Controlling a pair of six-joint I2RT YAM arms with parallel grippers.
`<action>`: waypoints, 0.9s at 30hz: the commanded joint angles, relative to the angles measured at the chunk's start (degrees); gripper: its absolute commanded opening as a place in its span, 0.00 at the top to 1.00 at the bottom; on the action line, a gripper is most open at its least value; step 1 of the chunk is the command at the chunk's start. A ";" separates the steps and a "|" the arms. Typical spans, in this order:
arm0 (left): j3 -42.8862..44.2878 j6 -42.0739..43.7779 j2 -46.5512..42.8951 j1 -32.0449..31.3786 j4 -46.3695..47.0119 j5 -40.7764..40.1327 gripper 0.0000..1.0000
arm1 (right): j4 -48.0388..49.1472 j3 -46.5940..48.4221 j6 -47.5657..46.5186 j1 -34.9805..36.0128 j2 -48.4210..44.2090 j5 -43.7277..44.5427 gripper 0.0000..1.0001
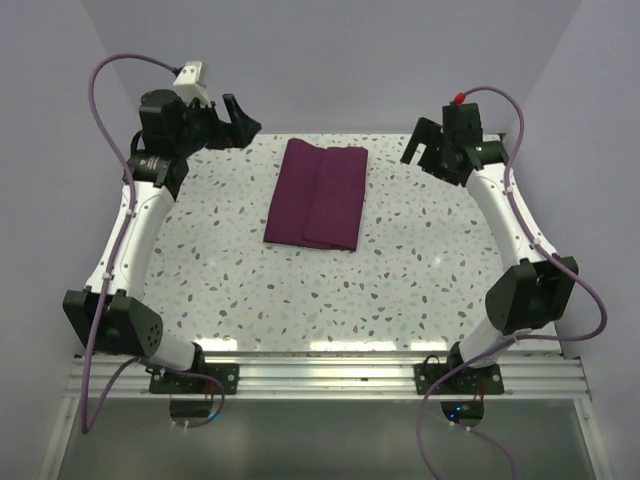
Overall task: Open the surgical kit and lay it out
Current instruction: Open the surgical kit at the center of the board.
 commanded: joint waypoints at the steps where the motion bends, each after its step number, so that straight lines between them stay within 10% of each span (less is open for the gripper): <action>1: 1.33 -8.34 -0.05 1.06 -4.58 -1.66 0.00 | 3.22 -0.95 5.22 -0.36 -2.30 -2.38 0.02; 5: -12.90 -21.00 3.10 3.43 9.48 19.62 0.00 | 8.22 2.54 4.37 0.69 1.81 -16.59 0.02; 18: -20.90 -16.63 -8.56 2.73 -2.56 -0.96 0.01 | -20.50 42.34 -4.33 24.24 31.85 0.33 0.04; 27: -26.36 -12.76 -19.03 2.73 -9.32 -7.21 0.01 | -23.59 42.81 -3.28 29.97 40.40 5.79 0.10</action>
